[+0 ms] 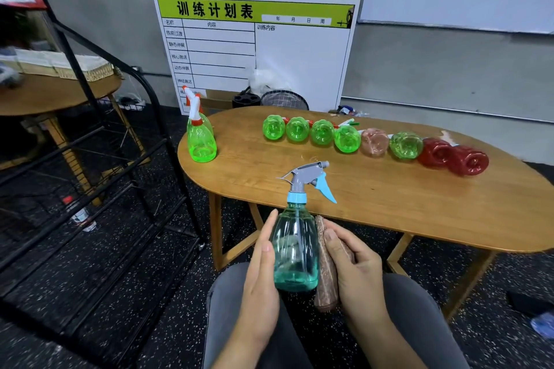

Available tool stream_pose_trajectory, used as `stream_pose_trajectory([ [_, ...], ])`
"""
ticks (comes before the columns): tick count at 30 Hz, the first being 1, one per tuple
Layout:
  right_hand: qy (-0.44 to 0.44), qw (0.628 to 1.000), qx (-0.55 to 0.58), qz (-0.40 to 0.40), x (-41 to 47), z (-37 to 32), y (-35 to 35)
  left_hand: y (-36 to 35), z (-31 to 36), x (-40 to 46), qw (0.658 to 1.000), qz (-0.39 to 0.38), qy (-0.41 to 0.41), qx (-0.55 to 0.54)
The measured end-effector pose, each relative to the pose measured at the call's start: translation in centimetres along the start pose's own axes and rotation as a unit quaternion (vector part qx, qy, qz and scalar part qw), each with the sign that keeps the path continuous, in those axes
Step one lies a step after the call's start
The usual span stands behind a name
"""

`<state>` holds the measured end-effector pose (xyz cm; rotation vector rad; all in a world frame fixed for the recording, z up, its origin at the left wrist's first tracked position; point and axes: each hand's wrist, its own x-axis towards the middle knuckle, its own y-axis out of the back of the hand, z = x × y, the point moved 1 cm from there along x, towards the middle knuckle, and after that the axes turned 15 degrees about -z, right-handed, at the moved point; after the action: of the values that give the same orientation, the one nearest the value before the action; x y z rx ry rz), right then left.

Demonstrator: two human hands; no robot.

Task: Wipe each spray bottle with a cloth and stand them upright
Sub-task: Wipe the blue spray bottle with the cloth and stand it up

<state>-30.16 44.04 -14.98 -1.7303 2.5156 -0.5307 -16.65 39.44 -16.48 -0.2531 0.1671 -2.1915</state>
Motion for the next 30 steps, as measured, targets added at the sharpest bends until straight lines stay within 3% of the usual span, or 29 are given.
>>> stream_pose_trajectory([
  [8,0.009,1.000,-0.020,-0.015,-0.1,-0.1,-0.2,0.1,0.1,-0.1,0.996,0.001,-0.055,0.069],
  [16,0.078,0.984,-0.157,-0.023,-1.1,0.3,-0.9,-0.2,0.3,-0.1,0.996,0.023,-0.082,0.033],
  [22,0.169,0.915,-0.357,-0.087,1.3,-2.4,-1.0,0.0,0.7,0.0,0.995,0.033,-0.094,0.017],
  [27,0.162,0.831,-0.499,-0.184,5.6,-5.9,-1.1,0.1,0.9,-0.1,0.996,0.037,-0.081,0.020],
  [30,0.166,0.782,-0.580,-0.156,7.8,-7.9,-1.0,-0.4,1.5,-0.4,0.997,0.015,-0.077,0.016],
])
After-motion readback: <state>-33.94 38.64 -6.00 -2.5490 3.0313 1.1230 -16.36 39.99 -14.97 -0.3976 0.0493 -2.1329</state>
